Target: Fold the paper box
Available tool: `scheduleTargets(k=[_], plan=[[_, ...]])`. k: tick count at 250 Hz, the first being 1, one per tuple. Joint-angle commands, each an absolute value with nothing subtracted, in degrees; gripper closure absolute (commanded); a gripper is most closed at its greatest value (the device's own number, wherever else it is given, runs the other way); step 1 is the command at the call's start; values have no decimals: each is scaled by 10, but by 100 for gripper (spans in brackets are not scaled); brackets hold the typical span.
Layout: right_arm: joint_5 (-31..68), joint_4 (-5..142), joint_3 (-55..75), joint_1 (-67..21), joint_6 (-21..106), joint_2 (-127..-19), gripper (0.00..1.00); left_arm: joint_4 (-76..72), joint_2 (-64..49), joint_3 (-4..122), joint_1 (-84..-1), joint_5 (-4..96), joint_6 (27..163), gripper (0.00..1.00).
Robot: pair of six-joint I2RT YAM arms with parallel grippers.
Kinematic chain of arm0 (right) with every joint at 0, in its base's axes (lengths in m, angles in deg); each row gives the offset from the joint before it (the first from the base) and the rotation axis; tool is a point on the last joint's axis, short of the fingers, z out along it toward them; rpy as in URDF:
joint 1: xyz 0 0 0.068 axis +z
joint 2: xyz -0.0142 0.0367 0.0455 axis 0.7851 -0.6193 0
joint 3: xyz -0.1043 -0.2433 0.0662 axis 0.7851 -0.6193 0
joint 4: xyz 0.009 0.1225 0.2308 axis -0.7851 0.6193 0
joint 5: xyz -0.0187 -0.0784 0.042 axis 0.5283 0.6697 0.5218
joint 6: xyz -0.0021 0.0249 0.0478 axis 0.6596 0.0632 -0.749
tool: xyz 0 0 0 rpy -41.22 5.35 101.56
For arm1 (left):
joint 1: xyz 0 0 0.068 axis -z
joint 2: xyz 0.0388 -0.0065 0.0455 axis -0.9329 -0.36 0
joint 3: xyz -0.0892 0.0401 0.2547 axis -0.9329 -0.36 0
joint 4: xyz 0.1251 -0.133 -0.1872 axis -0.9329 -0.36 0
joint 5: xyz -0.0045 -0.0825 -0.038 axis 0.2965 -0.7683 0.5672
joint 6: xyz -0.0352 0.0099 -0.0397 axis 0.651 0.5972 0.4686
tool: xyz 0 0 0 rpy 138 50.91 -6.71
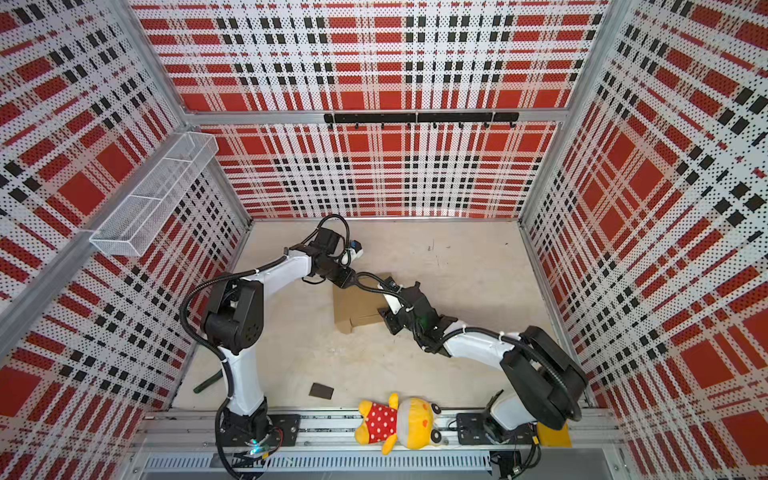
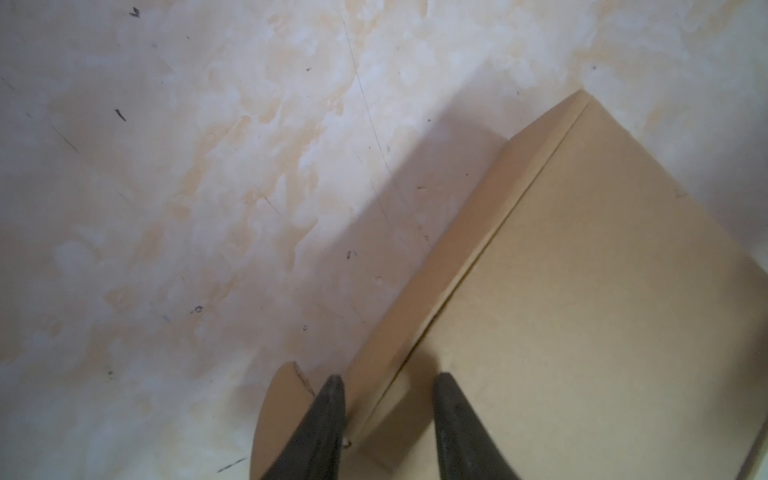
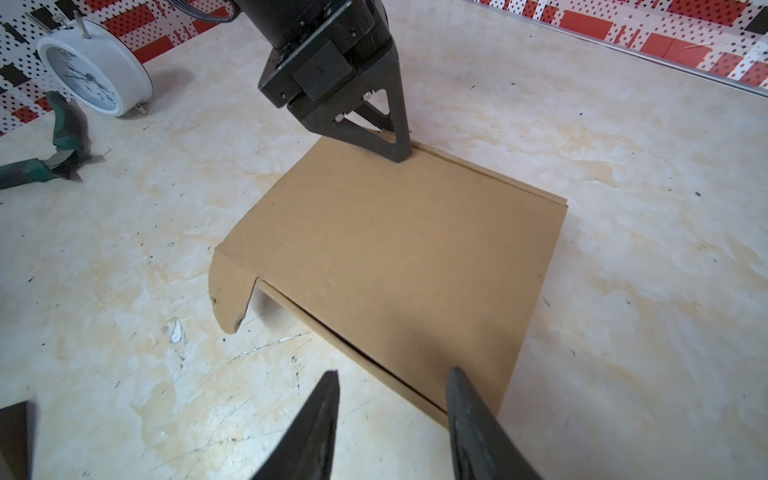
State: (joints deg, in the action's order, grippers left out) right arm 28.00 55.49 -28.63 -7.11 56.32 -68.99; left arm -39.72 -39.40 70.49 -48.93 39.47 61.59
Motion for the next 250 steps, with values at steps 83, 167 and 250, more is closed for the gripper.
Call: scheduleTargets(k=[83,167,250], plan=[[322,595,-325,-68,596,-639,47,-385,-285,568,-436,383,658,66],[368,642,-328,-69,750,-553,24,-379,-206,567,-424,362,682,53],[385,538,-349,-63,872,-612,13,-428,-261,649,-511,322,611,31]])
